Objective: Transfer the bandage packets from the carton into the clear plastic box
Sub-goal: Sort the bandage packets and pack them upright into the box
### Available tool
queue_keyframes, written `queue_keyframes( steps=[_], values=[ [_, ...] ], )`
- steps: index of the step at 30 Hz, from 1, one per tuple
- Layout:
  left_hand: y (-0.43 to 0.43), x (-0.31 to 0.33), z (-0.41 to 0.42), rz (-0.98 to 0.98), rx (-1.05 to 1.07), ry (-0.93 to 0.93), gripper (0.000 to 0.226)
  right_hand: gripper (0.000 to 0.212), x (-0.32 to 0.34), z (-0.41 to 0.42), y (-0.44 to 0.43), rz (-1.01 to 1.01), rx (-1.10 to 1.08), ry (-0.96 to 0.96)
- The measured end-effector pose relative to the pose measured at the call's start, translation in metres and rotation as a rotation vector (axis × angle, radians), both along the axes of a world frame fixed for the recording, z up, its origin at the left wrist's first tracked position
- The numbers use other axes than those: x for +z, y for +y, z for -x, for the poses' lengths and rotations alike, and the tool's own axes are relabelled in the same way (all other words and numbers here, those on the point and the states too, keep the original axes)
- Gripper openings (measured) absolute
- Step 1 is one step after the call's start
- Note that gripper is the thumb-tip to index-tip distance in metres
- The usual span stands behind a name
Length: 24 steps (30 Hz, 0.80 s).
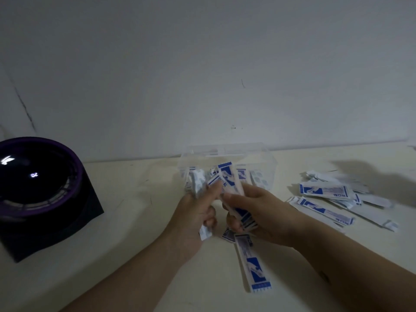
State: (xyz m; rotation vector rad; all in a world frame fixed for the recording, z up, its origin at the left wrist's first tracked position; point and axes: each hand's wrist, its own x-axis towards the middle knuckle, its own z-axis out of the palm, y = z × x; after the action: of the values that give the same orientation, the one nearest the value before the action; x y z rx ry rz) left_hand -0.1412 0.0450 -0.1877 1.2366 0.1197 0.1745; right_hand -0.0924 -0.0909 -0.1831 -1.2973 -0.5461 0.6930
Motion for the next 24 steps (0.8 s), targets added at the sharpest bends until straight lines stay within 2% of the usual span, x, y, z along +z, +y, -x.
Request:
queue_keyframes(
  steps=[3, 6, 8, 11, 13, 16, 18, 19, 22, 24],
  values=[
    [-0.004, -0.003, 0.003, -0.069, -0.056, -0.023, 0.015, 0.022, -0.001, -0.001, -0.001, 0.041, 0.028, -0.094],
    [-0.001, -0.005, 0.000, -0.111, -0.052, -0.056, 0.012, 0.043, -0.004, -0.006, -0.002, 0.088, -0.034, -0.110],
    [-0.001, -0.003, 0.001, -0.093, -0.093, -0.053, 0.015, 0.052, -0.005, -0.007, -0.001, 0.094, -0.002, -0.082],
    [-0.001, -0.005, 0.001, -0.077, -0.134, -0.040, 0.021, 0.043, -0.004, -0.005, -0.001, 0.055, 0.060, 0.014],
    [0.000, -0.006, 0.000, -0.114, -0.108, -0.038, 0.024, 0.042, -0.004, -0.005, -0.001, 0.046, 0.053, 0.013],
    [0.001, -0.005, -0.001, -0.096, -0.051, -0.062, 0.016, 0.040, -0.002, -0.006, -0.001, 0.075, -0.086, -0.111],
    [0.000, -0.005, -0.002, -0.080, -0.040, -0.070, 0.007, 0.047, -0.001, -0.007, -0.002, 0.076, -0.239, -0.197],
    [-0.001, -0.005, -0.001, -0.093, -0.038, -0.073, 0.009, 0.047, -0.001, -0.008, -0.002, 0.066, -0.291, -0.221],
    [-0.002, -0.004, 0.000, -0.143, -0.021, -0.091, 0.014, 0.033, -0.002, -0.009, -0.001, 0.030, -0.333, -0.216],
    [-0.001, -0.004, 0.000, -0.168, 0.026, -0.093, 0.013, 0.032, -0.002, -0.011, -0.001, 0.035, -0.350, -0.190]
  ],
)
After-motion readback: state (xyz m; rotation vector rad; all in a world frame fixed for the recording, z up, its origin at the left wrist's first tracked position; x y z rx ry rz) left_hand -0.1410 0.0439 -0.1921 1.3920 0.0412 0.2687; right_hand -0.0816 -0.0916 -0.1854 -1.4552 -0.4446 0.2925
